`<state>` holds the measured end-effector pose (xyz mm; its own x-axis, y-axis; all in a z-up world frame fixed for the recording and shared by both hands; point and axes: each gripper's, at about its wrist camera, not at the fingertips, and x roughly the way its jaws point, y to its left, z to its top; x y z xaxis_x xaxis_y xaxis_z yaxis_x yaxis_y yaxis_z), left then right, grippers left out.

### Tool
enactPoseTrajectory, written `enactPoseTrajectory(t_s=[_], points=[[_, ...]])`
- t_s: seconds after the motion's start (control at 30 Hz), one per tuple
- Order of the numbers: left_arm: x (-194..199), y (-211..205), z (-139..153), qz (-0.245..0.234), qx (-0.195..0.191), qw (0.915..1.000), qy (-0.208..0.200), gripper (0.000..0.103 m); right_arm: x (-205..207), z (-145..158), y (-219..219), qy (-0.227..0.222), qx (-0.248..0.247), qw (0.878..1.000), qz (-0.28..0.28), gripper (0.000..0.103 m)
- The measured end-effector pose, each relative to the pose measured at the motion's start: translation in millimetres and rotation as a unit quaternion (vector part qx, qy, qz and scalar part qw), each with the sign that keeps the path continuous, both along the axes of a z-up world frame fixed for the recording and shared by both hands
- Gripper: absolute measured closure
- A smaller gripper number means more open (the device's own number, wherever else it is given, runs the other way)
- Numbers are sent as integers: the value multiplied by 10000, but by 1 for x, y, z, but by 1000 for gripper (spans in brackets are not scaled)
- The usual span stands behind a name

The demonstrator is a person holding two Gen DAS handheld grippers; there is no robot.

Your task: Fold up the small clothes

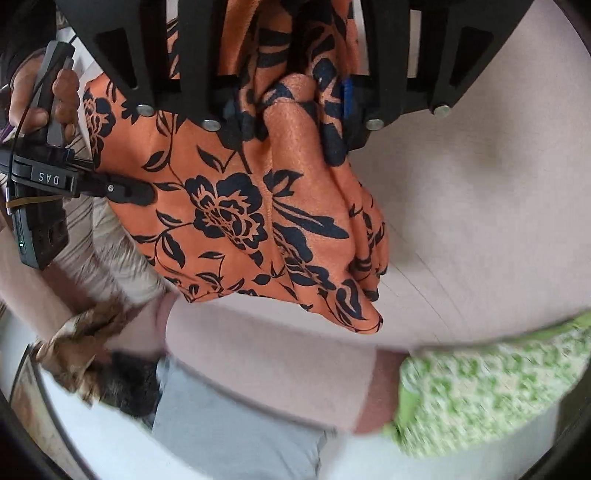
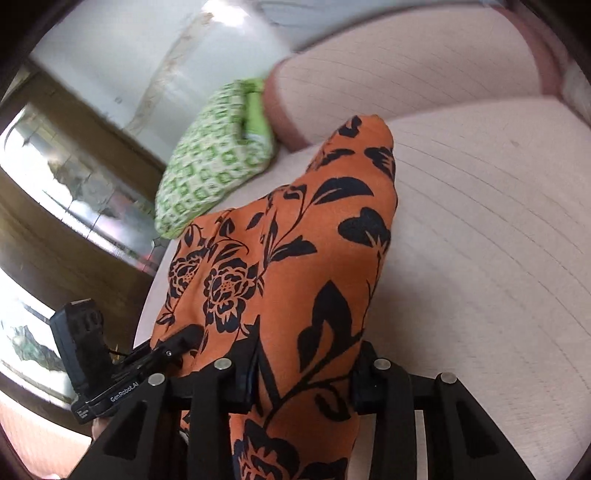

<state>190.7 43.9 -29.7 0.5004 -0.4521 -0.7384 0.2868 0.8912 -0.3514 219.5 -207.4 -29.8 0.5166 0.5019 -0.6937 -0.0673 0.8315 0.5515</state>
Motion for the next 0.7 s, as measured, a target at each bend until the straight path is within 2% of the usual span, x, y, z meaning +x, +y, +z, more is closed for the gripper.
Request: enactPoseTrajectory(t_s=[0.03,0.07,0.1,0.13,0.17,0.23,0.27,0.33,0.4,0.43,0.5,0.53,0.57,0.6,0.63,0.7], points=[[8,-10,-16,-17,139,9997,201,56,1,-18,-11,153,-87,9997,-152,55],[13,-20,-37,-67,323,9983,487,53,3,-40,-22,512,-183,9979,-346,50],[16,-25,-53,-149,450,9961,740,41,1,-62,-31,945,-371,9927,-653,41],[14,-24,-55,-122,407,9965,718,40,-5,-70,-38,968,-292,9918,-775,33],[11,-17,-50,-37,330,9975,622,39,-13,-67,-42,710,-155,9939,-835,33],[3,-5,-34,30,300,9986,438,39,-26,-48,-40,404,-571,9922,-1027,32],[-5,3,-18,113,361,9991,166,39,-31,-35,-38,194,-614,9927,-1023,32],[-17,13,1,98,365,9992,-119,39,-39,-9,-30,-213,-573,9944,-863,32],[-27,14,15,17,302,9991,-299,39,-39,12,-16,-421,-356,9970,-544,32],[-34,11,15,-100,254,9990,-361,39,-41,15,-14,-454,-141,9982,-369,30],[-34,1,2,-188,454,9982,-347,39,-42,8,-6,-320,276,9991,-30,23],[-32,-5,-10,-184,699,9971,-227,39,-39,-5,-2,-132,365,9992,52,22],[-25,-9,-29,-173,923,9956,67,37,-32,-25,-1,241,311,9992,18,23],[-20,-9,-45,-161,912,9950,382,37,-29,-38,-5,461,352,9983,-59,23],[-20,-4,-48,-90,807,9956,466,37,-31,-39,-8,410,437,9981,-167,24],[-25,0,-37,1,773,9966,294,37,-38,-16,-4,170,326,9992,-128,24]])
